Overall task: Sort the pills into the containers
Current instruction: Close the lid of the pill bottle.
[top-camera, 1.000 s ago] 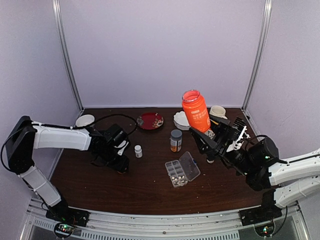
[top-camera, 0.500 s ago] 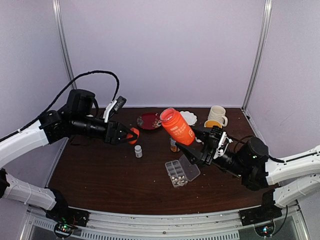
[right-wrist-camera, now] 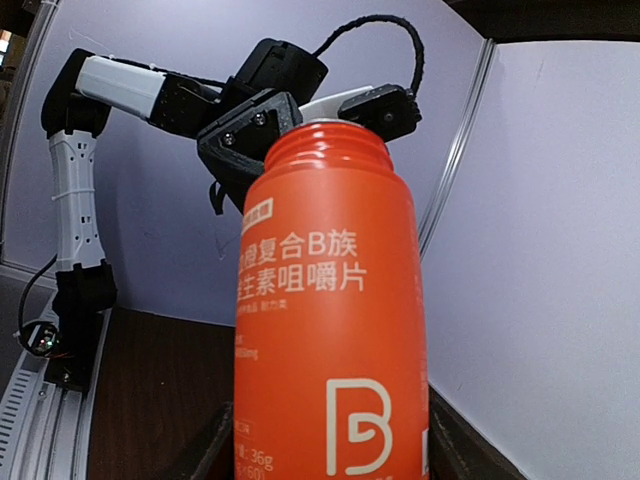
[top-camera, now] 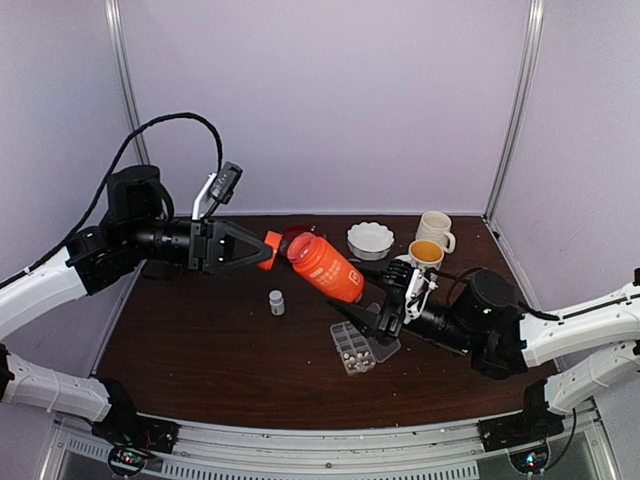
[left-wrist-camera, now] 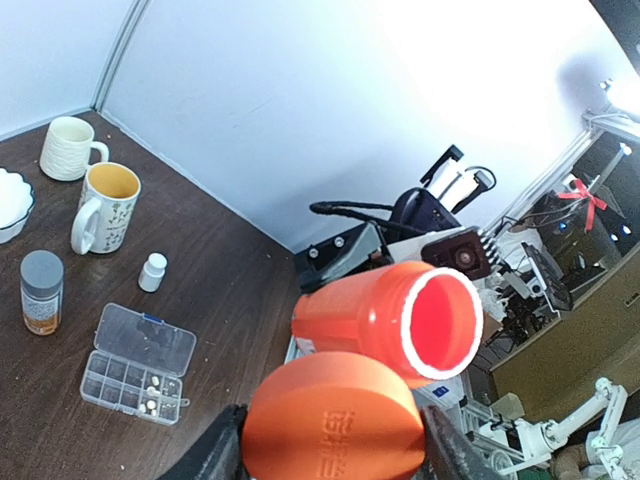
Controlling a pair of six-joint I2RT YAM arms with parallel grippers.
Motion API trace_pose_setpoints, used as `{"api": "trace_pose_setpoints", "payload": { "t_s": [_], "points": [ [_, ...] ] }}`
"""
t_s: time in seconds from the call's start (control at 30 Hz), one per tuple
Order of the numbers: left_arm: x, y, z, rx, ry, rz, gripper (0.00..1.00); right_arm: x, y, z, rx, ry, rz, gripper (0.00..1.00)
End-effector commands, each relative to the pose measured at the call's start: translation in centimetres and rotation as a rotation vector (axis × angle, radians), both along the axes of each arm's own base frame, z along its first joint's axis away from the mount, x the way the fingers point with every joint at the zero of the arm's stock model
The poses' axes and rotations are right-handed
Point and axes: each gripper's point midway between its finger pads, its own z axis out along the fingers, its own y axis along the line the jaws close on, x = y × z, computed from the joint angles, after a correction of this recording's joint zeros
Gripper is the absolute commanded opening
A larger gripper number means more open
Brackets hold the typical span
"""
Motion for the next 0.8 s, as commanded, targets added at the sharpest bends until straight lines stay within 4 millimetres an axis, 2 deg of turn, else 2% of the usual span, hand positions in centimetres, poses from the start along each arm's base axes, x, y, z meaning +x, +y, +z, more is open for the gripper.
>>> {"api": "trace_pose_setpoints", "payload": {
  "t_s": [0.0,0.43,0.57,0.77],
  "points": [
    [-1.0,-0.6,1.5,-0.064,-0.034,-0.063,0.39,-0.4,0.7,1.1,0.008,-0.009,0.023,0.0],
    [-1.0,-1.4,1.0,-0.032,-0.032,-0.07,0.38,1.1,2.6,-0.9,-0.137,0.009,-0.034,0.0],
    [-0.3,-1.3,-0.2,0.029,-0.015,-0.03,0.37,1.4,3.1,-1.8,-0.232,-0.021,-0.077,0.0],
    [0.6,-1.6,-1.5,0.075,0.028,0.006,0.36,2.7,3.8,-2.7,-0.404,-0.142,-0.267,0.0]
  ]
}}
